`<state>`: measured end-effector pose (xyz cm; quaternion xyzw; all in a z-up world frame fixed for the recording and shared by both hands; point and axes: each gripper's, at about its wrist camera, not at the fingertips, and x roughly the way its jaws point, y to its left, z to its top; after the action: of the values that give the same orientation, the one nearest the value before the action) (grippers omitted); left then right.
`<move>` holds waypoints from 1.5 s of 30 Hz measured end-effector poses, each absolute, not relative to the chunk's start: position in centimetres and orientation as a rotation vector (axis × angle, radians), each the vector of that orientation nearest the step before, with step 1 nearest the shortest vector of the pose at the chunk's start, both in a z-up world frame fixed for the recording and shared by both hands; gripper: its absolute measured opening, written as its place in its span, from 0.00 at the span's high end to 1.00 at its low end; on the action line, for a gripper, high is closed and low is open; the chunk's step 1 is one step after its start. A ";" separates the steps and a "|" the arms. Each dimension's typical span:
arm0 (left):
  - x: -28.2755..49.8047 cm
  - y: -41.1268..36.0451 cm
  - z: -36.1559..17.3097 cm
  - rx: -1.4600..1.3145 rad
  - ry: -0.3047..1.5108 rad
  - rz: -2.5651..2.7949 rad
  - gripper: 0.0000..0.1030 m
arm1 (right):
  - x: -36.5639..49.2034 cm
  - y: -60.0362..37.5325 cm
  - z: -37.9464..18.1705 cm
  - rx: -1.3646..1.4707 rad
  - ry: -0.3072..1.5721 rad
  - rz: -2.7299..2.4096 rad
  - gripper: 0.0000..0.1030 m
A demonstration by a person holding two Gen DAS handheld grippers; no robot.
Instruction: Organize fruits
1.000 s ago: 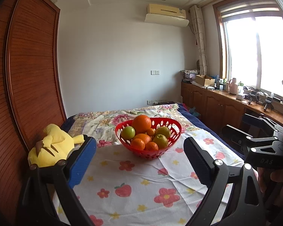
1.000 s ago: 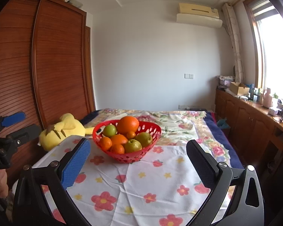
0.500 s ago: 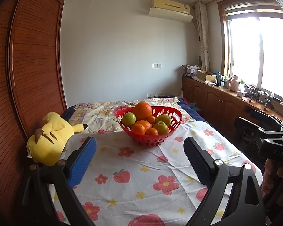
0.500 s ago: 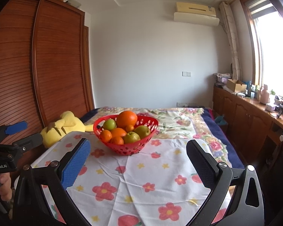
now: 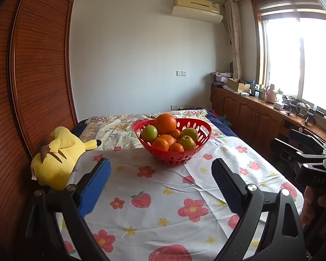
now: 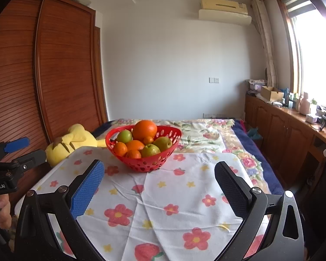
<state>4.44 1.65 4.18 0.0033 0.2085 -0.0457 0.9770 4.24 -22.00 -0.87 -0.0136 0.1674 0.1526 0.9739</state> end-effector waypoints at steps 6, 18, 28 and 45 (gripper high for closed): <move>4.4 1.6 4.1 0.008 0.421 -0.092 0.08 | 4.3 -22.0 -0.9 -0.025 0.340 0.309 0.00; 4.0 1.5 4.1 0.009 0.415 -0.098 0.08 | 4.3 -22.2 -1.0 -0.023 0.342 0.308 0.00; 3.8 1.4 4.2 0.011 0.412 -0.100 0.08 | 4.3 -22.2 -1.0 -0.024 0.341 0.307 0.00; 3.4 1.4 4.5 0.013 0.402 -0.102 0.08 | 4.3 -22.2 -1.0 -0.022 0.338 0.306 0.00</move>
<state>3.43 1.38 4.53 0.0066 0.1995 -0.0508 0.9786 4.30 -22.21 -1.02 -0.0111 0.1675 0.1516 0.9741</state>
